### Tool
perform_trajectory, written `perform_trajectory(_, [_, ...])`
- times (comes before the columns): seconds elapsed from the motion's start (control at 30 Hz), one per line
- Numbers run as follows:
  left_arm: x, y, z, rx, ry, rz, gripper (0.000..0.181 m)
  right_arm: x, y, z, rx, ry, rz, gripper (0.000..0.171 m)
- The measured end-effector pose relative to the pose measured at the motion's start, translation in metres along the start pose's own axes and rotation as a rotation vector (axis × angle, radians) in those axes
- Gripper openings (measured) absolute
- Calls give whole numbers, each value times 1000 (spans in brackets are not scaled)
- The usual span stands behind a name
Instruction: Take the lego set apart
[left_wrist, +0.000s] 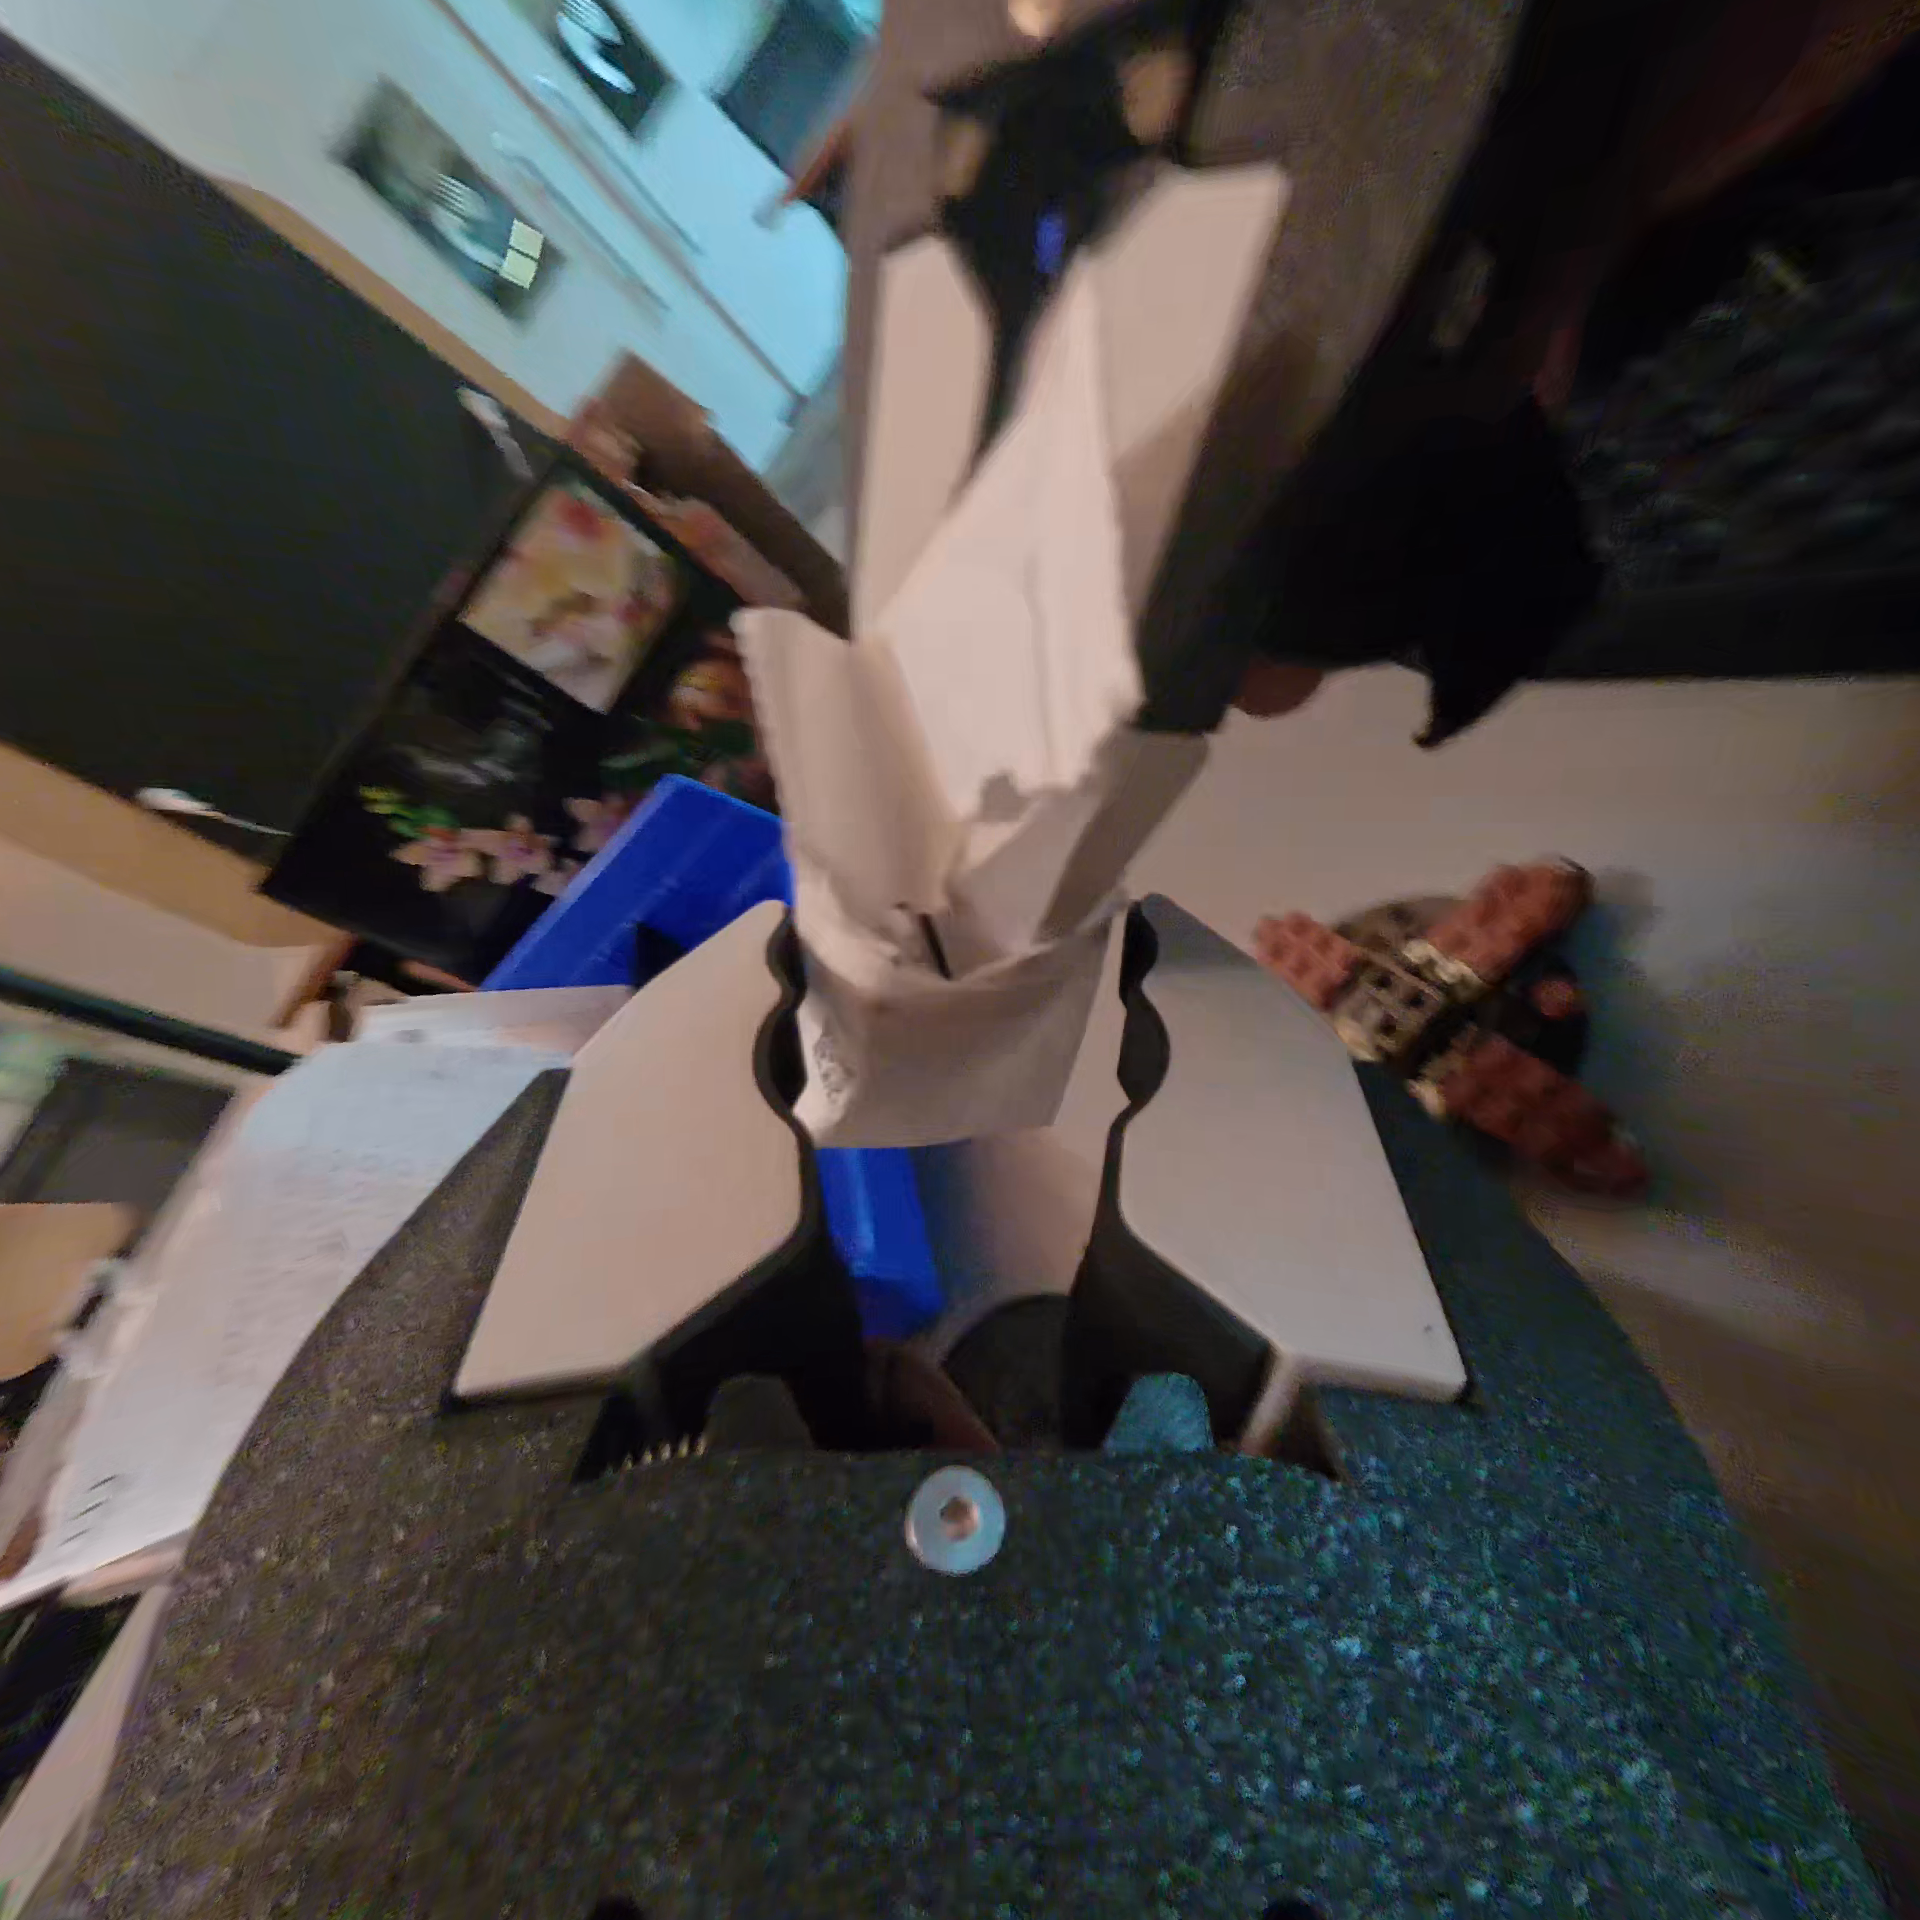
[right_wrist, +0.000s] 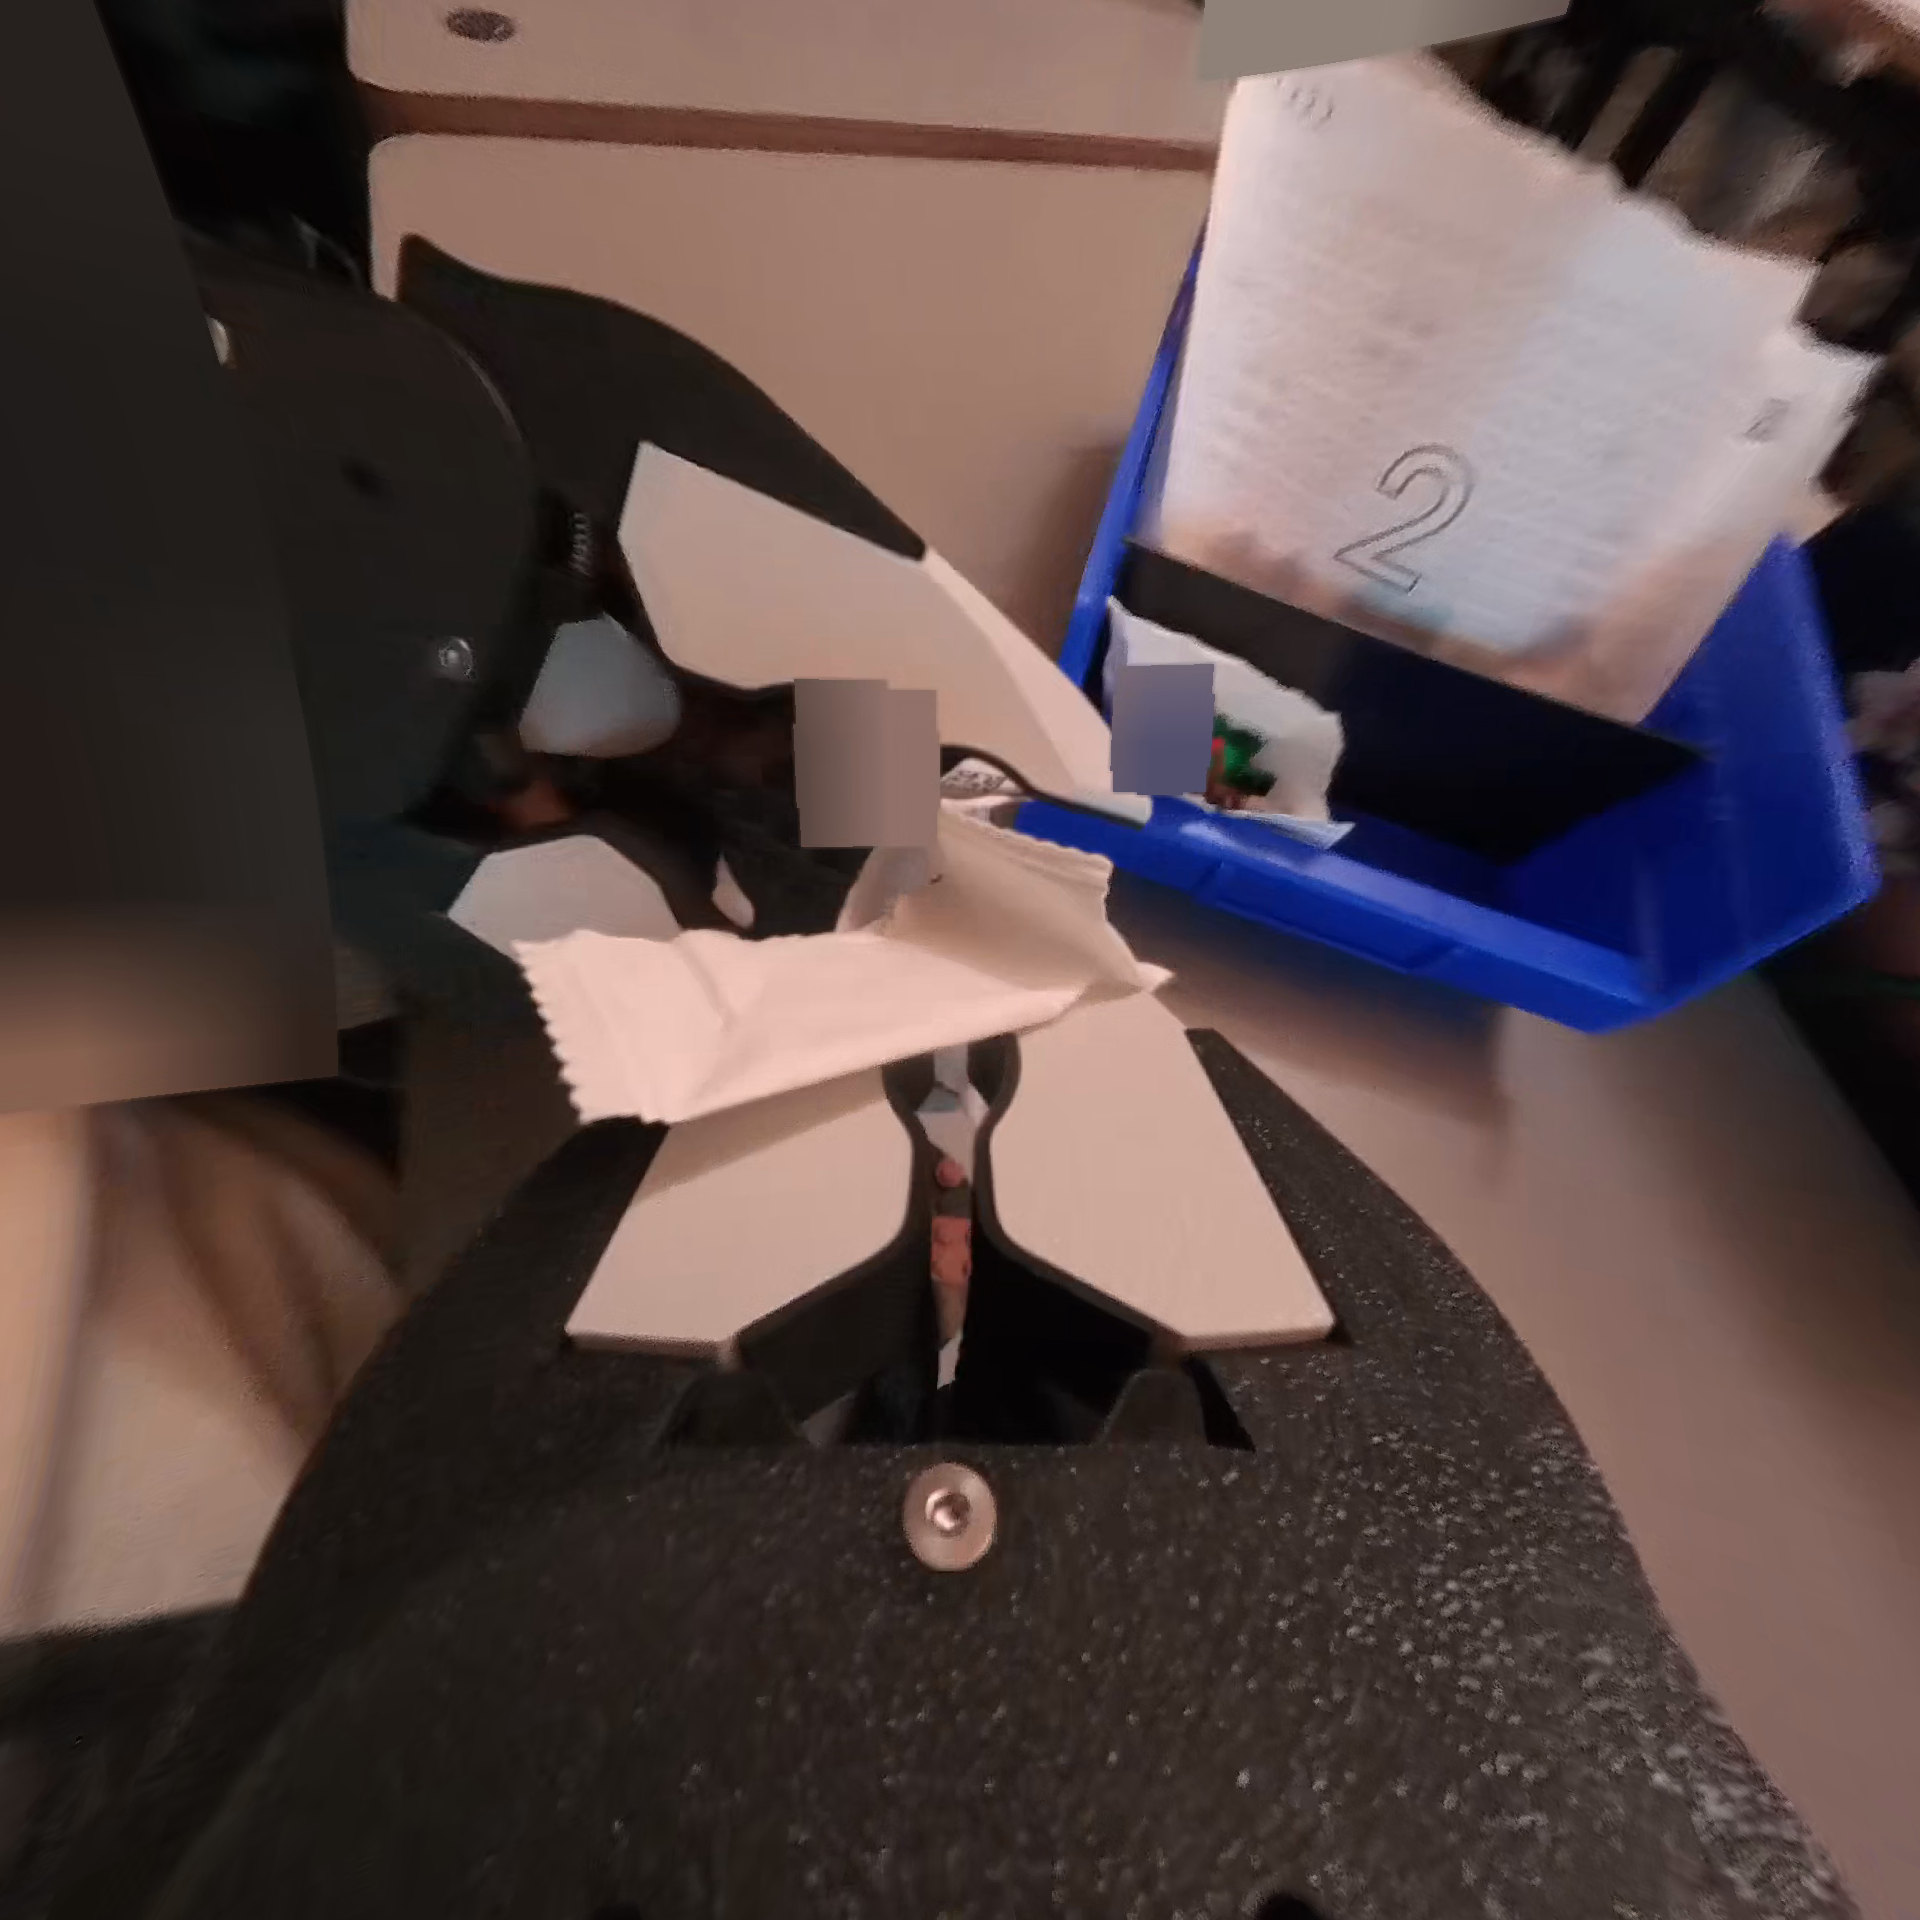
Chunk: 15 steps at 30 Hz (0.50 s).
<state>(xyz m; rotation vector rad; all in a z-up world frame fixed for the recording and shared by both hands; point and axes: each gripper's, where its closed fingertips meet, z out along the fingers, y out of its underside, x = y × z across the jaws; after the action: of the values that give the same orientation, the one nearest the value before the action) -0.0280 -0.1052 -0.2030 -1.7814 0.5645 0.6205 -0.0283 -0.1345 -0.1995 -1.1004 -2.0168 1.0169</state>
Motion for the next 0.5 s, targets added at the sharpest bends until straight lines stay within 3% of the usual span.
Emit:
perform_trajectory(0.1, [0, -9, 3, 39, -34, -15, 56, 0, -3, -1, 54, 31, 15, 0])
perform_trajectory(0.23, [0, -10, 10, 83, -43, -43, 39, 9, -2, -1, 133, 78, -11, 0])
perform_trajectory(0.33, [-2, -7, 11, 87, -56, -43, 41, 19, -3, -5, 156, 188, -111, 0])
perform_trajectory(0.47, [1, -9, 12, 94, -85, 56, 46, 13, 6, 2, 92, 111, -18, 11])
perform_trajectory(0.5, [3, -12, 12, 115, -95, 79, 45, 12, 6, 4, 97, 70, 46, 23])
